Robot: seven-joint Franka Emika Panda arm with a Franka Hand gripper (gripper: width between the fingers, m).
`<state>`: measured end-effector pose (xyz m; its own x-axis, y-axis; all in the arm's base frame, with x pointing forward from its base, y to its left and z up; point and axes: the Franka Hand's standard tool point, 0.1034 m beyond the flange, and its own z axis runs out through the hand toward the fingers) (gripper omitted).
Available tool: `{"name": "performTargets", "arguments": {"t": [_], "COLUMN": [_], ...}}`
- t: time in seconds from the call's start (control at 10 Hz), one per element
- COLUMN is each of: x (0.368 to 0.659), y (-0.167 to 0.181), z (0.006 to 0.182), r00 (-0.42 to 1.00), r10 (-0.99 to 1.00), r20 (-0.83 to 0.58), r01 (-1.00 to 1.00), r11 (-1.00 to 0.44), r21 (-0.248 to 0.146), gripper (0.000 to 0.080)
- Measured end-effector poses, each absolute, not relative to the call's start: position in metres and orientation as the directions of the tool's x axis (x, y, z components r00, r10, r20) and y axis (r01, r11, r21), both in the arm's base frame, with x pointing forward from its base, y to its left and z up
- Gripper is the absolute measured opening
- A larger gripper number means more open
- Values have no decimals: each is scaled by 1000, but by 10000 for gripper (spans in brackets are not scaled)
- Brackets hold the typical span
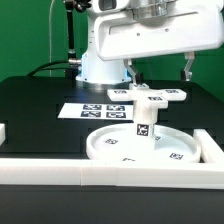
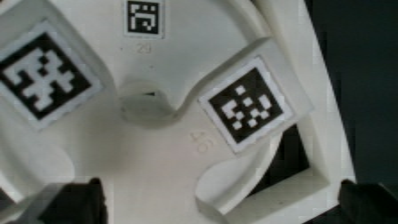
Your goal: Assemble round table
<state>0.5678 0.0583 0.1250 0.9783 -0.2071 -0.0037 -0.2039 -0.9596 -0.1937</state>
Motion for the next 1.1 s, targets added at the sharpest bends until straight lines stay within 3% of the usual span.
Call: {"name": "performTargets", "arguments": {"t": [0.2,0.6,0.9,1.1], "x": [564,566,570,570], "y": [60,55,51,46], "z": [123,122,117,113], "r00": [998,963,764,675], "r10": [64,267,644,737], "r20": [-10,34,39,29], "r01": [61,269,645,737], "r11": [-983,-949,-760,-672], "r21": [-174,-164,-76,-67], "gripper": [649,649,649,649]}}
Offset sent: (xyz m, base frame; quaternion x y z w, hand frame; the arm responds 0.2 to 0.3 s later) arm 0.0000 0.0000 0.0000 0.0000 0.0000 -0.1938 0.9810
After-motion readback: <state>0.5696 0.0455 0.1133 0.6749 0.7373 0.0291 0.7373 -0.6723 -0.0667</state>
